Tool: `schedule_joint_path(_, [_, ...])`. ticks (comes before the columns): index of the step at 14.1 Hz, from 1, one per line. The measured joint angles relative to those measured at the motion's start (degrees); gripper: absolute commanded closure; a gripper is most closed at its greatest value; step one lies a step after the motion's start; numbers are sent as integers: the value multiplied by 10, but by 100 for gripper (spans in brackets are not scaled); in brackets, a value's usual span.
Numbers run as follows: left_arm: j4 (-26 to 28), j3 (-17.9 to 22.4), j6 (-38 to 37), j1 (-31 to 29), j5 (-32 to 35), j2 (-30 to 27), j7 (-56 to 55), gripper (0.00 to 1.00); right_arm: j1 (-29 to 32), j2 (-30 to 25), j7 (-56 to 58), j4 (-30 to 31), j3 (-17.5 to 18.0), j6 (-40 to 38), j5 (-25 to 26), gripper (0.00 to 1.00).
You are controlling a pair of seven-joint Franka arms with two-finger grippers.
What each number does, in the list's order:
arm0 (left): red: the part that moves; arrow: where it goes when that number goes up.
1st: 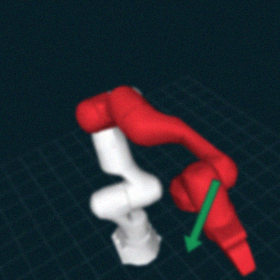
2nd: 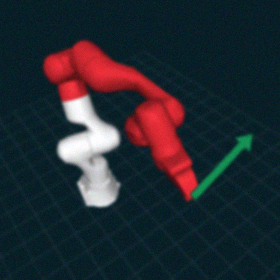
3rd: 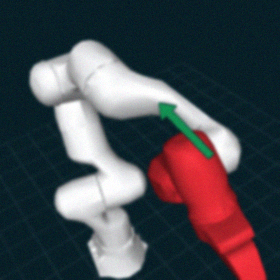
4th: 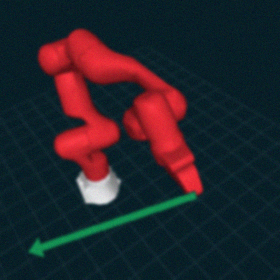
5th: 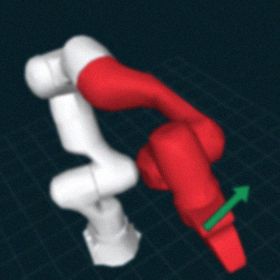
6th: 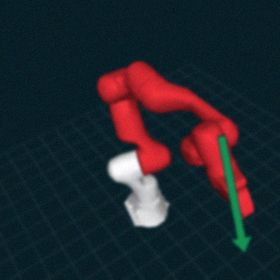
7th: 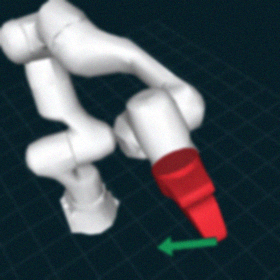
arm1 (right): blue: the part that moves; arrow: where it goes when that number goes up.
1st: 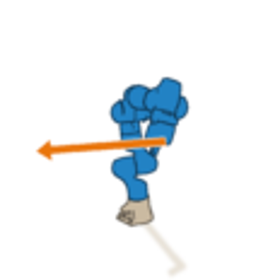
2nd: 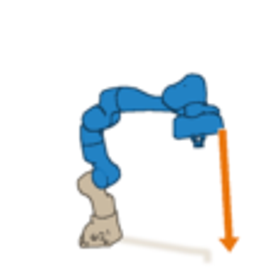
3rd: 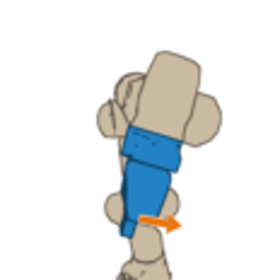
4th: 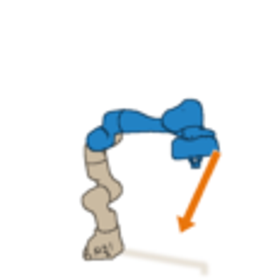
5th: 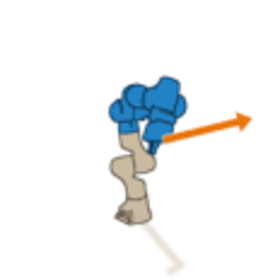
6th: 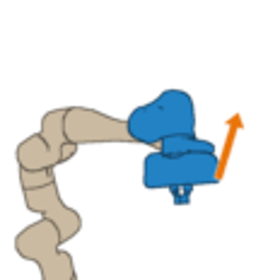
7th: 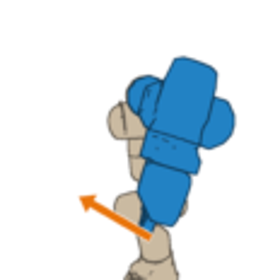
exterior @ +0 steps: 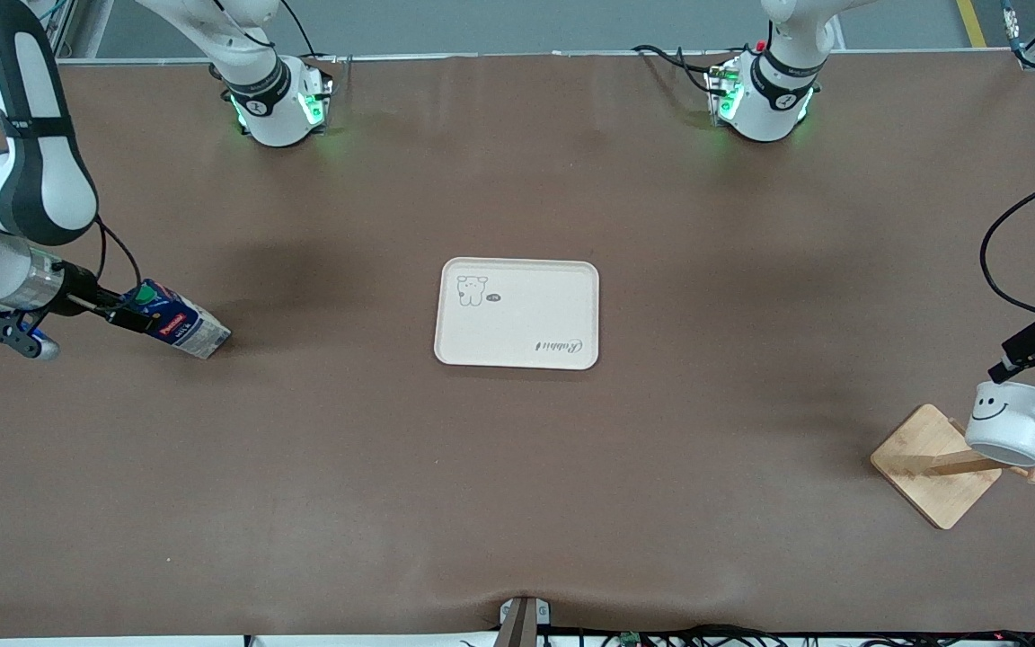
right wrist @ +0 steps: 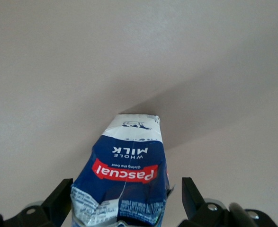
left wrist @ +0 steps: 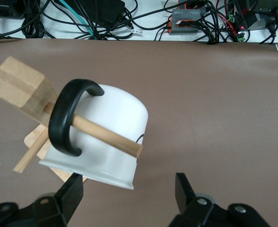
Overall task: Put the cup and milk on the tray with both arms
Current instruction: 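Lift the milk carton with the right gripper while the left gripper grasps the mug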
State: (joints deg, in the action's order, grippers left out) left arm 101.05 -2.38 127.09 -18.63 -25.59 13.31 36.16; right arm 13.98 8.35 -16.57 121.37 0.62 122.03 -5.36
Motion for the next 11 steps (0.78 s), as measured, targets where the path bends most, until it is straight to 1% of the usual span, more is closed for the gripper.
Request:
schedule_joint_path(1, [-1,0,0,0,0,0,0,19,0,-1,-20,4,0,0,0,0])
schedule_joint_path(3, [-1,0,0,0,0,3,0,21,-1,-4,-50,12,1,1,0,0])
schedule_joint_path(7, [-11,0,3,1,0,16,0,24,-8,-7,-63,18,3,11,0,0])
schedule_joint_path(10, [-17,0,26,2,0,28,0,29,-9,-7,-65,30,3,34,0,0])
schedule_joint_path(11, [-18,0,34,2,0,31,0,33,-9,-7,-65,34,3,37,0,0])
